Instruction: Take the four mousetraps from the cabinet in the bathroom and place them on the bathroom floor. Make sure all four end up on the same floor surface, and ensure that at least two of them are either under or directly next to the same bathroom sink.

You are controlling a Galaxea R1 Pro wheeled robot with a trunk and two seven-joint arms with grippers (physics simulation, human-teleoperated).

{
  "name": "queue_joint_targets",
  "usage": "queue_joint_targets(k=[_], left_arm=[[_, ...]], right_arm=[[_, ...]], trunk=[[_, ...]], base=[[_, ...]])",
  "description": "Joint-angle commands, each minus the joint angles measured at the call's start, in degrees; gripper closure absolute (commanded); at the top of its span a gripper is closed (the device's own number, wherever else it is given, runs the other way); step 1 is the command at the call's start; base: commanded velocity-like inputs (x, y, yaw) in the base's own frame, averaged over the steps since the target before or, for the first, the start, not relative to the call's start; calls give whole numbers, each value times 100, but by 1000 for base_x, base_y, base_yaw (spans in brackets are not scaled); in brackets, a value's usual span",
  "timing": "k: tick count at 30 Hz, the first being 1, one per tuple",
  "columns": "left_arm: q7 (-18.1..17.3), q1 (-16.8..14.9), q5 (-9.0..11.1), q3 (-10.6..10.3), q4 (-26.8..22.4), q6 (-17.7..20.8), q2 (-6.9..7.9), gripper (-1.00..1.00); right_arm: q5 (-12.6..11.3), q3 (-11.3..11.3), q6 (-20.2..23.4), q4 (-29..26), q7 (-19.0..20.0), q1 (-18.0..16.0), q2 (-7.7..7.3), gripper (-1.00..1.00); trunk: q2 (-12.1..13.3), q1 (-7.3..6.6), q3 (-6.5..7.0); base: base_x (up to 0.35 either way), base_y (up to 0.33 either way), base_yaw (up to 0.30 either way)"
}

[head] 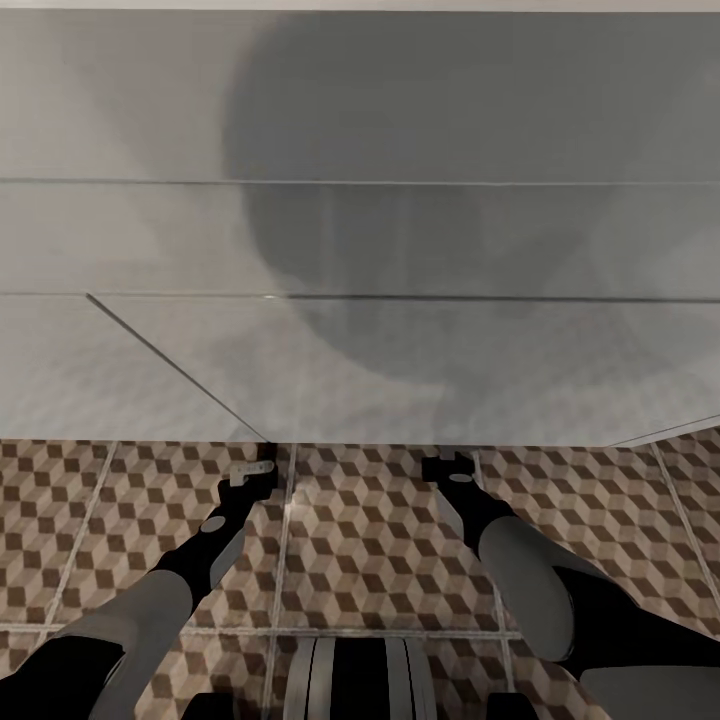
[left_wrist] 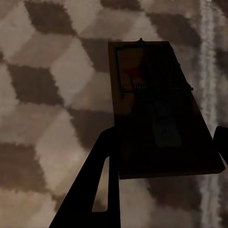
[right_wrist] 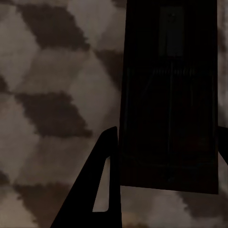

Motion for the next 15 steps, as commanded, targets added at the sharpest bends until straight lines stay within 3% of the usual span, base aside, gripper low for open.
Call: queue_joint_targets(k=[1,15], left_arm=[[49,-3,25,-51,1,-17,4,100],[49,-3,18,-51,-8,-12,4,100]], right_arm=[[39,-48,-14,4,-7,-3,-4,100],[-22,-76,55,3,165,-221,-17,100]], trunk=[[-1,-1,-3],[-1,-1,-3]], base=[[0,0,0],[0,0,0]])
